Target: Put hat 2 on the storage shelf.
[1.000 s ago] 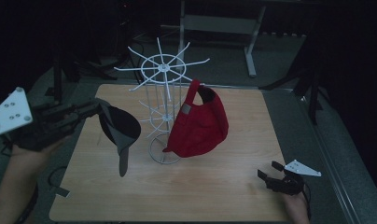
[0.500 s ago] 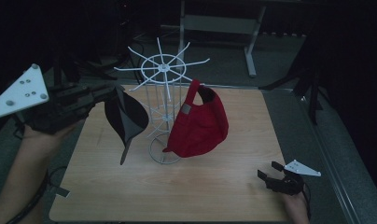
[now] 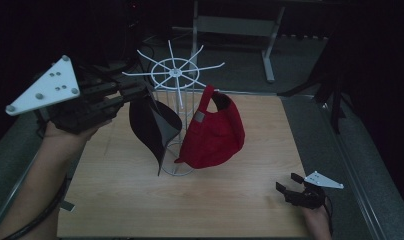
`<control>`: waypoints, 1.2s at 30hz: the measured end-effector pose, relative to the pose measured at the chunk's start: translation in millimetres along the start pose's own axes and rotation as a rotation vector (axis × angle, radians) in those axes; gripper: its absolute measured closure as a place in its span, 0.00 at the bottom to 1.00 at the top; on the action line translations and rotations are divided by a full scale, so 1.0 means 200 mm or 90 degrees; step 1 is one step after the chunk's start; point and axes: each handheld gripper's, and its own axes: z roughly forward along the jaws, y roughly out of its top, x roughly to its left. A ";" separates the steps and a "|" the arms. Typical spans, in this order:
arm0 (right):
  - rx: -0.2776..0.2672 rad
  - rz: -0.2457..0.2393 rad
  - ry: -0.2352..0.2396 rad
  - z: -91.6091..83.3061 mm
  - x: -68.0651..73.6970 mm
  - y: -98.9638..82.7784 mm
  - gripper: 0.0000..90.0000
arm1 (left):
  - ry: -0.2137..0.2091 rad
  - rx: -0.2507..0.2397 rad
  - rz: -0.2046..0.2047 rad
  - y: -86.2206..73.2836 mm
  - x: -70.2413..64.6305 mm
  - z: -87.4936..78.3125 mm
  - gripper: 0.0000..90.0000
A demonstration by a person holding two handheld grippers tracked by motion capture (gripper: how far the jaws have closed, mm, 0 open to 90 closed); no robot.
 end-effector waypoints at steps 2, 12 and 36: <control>0.001 0.000 0.000 0.00 0.00 0.00 0.21 | -0.004 0.002 -0.002 -0.01 -0.01 0.01 0.93; 0.004 0.001 -0.001 0.00 0.00 0.00 0.21 | -0.011 0.027 0.003 -0.07 -0.09 0.03 0.92; 0.000 0.002 0.001 0.00 0.00 0.00 0.21 | -0.006 0.045 -0.045 -0.27 -0.13 -0.02 0.75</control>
